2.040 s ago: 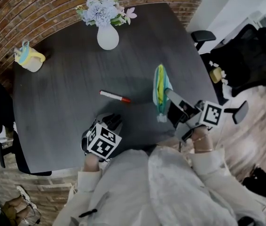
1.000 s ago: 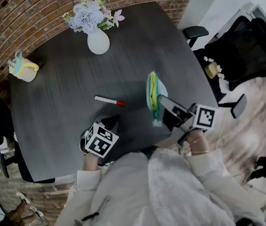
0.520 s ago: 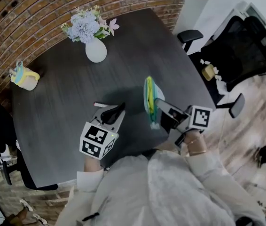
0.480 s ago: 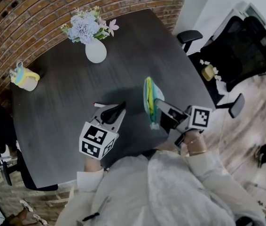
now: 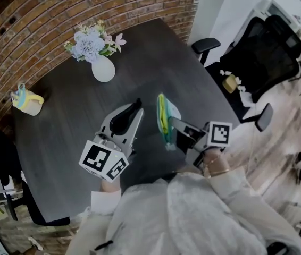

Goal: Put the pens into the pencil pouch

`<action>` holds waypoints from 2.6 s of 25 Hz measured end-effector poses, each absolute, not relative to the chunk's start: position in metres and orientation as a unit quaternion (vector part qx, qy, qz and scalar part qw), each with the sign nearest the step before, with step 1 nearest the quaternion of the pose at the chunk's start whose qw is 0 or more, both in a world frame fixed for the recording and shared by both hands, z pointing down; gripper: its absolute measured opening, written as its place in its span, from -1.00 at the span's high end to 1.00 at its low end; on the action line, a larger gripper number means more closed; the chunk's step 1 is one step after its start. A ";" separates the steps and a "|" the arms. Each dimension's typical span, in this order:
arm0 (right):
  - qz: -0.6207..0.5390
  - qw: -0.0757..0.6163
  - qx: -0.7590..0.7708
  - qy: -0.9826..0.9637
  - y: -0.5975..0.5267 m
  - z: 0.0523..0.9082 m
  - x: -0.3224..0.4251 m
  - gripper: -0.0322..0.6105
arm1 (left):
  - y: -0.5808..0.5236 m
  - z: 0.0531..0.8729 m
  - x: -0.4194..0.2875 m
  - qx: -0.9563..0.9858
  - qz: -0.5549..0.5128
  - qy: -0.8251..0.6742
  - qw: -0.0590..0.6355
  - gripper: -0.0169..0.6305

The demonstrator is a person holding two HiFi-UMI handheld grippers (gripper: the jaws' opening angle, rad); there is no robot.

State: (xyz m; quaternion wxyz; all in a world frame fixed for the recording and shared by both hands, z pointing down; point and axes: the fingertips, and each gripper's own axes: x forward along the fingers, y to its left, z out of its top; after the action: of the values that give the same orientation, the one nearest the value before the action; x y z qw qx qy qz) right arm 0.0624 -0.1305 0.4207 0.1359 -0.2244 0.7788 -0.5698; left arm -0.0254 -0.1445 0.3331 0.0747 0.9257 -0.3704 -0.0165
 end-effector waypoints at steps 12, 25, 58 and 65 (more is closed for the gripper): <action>-0.568 0.135 -0.230 0.779 -0.132 0.422 0.065 0.83 | -0.149 0.287 0.011 0.938 -0.134 -0.312 0.068 0.76; -0.575 0.141 -0.225 0.773 -0.133 0.421 0.069 0.83 | -0.154 0.287 0.031 0.932 -0.189 -0.301 0.069 0.76; -0.594 0.184 -0.211 0.754 -0.147 0.414 0.083 0.83 | -0.151 0.383 0.059 0.945 -0.024 -0.311 0.099 0.76; -0.594 0.179 -0.213 0.755 -0.148 0.414 0.083 0.83 | -0.138 0.397 0.033 0.951 0.050 -0.296 0.068 0.76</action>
State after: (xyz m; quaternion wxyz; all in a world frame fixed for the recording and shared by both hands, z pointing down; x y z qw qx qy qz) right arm 0.0833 -0.1480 0.4143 0.1789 -0.2129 0.7552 -0.5936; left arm 0.0334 -0.1380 0.3965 0.0683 0.9513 -0.2965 0.0500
